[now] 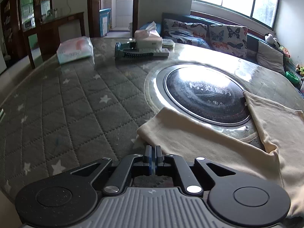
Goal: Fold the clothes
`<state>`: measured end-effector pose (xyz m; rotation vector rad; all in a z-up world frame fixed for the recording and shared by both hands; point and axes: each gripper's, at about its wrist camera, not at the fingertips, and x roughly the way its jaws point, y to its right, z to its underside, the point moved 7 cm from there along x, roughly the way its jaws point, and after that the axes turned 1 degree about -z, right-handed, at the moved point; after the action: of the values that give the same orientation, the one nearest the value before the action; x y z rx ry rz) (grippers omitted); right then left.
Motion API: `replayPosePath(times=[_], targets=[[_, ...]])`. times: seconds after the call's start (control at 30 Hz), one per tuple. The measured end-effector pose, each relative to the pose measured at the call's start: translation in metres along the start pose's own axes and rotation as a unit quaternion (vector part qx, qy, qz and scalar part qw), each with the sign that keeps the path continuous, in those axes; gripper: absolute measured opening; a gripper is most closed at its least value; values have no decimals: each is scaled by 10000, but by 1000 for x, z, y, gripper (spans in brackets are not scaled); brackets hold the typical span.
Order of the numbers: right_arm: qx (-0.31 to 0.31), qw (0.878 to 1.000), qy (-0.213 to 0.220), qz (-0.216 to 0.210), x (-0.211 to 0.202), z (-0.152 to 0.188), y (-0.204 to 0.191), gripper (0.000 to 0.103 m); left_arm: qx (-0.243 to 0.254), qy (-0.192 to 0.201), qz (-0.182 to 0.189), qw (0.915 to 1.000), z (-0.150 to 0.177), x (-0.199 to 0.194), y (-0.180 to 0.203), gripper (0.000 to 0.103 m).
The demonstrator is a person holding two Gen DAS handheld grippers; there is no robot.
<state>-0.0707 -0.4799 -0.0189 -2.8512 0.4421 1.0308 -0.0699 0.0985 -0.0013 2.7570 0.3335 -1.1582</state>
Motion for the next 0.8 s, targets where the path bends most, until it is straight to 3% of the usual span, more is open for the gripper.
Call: replayPosePath(times=[0.1,0.27,0.47,0.6,0.7,0.8], targets=[[-700,9975,49,102,6,1,-22,64,146,24,153,9998,-5,0,15,4],[-1251,9920,86,173,22,-2,-45,65,476,91,543,9973,-14,1,54,5],[-522,9966,410,492,21,-26,-14,67,949,111,922,9911,-21,9,107,9],[54,9977,345,584,17,-32,18,67,1179,29,1064,9873,-23,23,141,20],[89,9968,445,658,14,-39,23,66,1333,-10,1170,9841,-25,34,163,28],[315,9973,409,513,17,-46,23,63,1429,-18,1187,9826,-29,45,179,29]])
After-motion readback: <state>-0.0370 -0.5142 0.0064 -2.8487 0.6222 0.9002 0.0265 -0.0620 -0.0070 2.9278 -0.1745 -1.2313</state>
